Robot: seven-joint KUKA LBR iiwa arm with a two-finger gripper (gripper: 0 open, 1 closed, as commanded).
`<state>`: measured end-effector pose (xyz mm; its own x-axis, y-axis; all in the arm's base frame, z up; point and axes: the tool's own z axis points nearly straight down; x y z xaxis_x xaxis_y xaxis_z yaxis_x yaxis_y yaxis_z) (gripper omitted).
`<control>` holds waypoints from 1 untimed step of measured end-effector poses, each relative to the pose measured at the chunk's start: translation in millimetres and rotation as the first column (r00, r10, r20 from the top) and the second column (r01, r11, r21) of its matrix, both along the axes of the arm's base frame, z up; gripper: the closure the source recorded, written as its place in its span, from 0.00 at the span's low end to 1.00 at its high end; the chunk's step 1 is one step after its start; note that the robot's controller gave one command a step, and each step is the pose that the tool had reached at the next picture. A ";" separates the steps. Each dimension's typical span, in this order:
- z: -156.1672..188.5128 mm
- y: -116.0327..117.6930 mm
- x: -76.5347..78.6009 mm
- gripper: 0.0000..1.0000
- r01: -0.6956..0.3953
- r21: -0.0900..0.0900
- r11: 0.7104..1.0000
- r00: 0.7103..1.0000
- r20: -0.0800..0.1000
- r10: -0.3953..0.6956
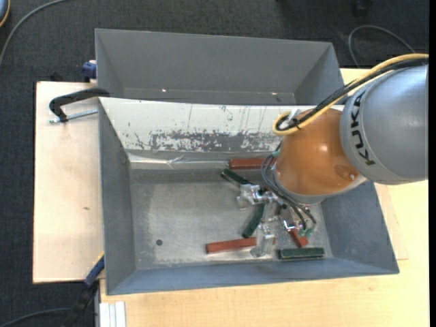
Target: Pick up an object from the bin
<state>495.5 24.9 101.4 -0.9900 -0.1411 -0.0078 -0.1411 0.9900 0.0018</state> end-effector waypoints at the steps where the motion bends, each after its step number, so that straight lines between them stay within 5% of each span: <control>1: 7.1 -13.1 14.1 0.00 -0.113 -0.002 0.994 0.994 -0.001 0.113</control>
Offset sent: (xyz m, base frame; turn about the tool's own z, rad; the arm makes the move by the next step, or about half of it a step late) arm 0.0127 -0.0137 0.0063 -0.1139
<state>509.6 11.7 108.6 -0.9677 -0.2521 -0.0064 -0.2521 0.9677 -0.0005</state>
